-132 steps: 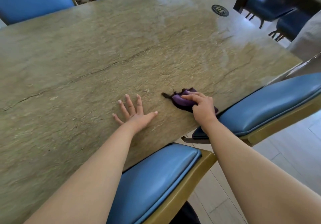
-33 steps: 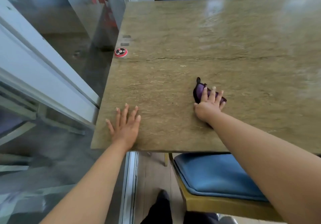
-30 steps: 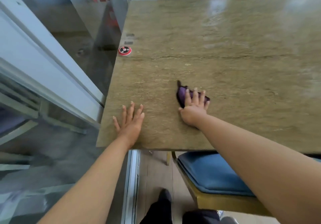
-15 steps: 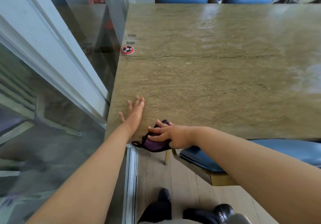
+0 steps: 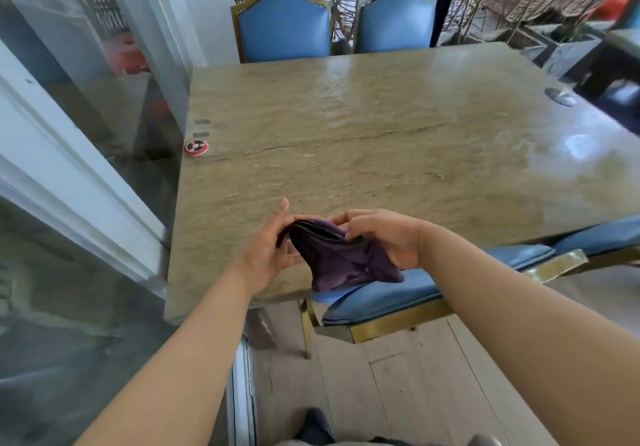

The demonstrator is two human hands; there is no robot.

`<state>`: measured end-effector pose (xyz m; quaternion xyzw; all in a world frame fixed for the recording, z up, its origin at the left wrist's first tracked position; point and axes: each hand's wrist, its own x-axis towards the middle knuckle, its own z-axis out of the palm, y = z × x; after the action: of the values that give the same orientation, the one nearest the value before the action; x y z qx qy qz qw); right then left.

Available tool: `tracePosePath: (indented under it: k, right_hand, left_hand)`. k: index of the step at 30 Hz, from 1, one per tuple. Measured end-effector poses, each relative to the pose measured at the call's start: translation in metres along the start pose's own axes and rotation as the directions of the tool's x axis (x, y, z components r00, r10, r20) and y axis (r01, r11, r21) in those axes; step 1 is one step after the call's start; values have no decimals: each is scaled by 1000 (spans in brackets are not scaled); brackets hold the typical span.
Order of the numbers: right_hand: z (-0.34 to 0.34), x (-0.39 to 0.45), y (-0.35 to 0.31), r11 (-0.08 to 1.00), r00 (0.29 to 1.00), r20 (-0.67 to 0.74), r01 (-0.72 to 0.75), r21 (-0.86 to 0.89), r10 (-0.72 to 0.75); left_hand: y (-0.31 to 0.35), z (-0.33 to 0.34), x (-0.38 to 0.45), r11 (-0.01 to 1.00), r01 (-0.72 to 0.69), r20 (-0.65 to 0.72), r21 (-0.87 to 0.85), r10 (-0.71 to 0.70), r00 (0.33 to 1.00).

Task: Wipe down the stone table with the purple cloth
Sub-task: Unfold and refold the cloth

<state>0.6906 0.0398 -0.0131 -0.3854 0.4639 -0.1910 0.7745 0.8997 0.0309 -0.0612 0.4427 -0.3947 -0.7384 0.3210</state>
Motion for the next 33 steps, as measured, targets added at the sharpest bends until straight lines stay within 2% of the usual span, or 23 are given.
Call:
tracePosePath:
  k: [2, 5, 12, 15, 17, 27, 33]
  right_hand:
    - [-16, -19, -5, 998, 999, 35, 27, 56, -29]
    - [-39, -51, -6, 995, 994, 55, 92, 22, -93]
    - [-105, -126, -2, 974, 950, -227, 226, 15, -217]
    - [-139, -154, 3, 971, 919, -342, 229, 64, -194]
    - [-164, -172, 8, 977, 892, -416, 211, 35, -177]
    - [-271, -259, 22, 965, 737, -624, 177, -194, -260]
    - [-339, -294, 23, 958, 643, -714, 239, -157, -278]
  left_hand:
    - [9, 22, 3, 997, 30, 93, -72, -23, 995]
    - [19, 60, 13, 999, 13, 159, -47, -6, 987]
    - [21, 168, 38, 1000, -13, 175, -12, 15, 984]
    - [22, 213, 52, 999, 11, 173, 38, -18, 985]
    - [20, 242, 60, 997, 28, 152, 71, -39, 988]
    - [6, 372, 98, 993, 88, 75, 77, -93, 993]
    - [5, 440, 138, 991, 102, 109, 85, -111, 988]
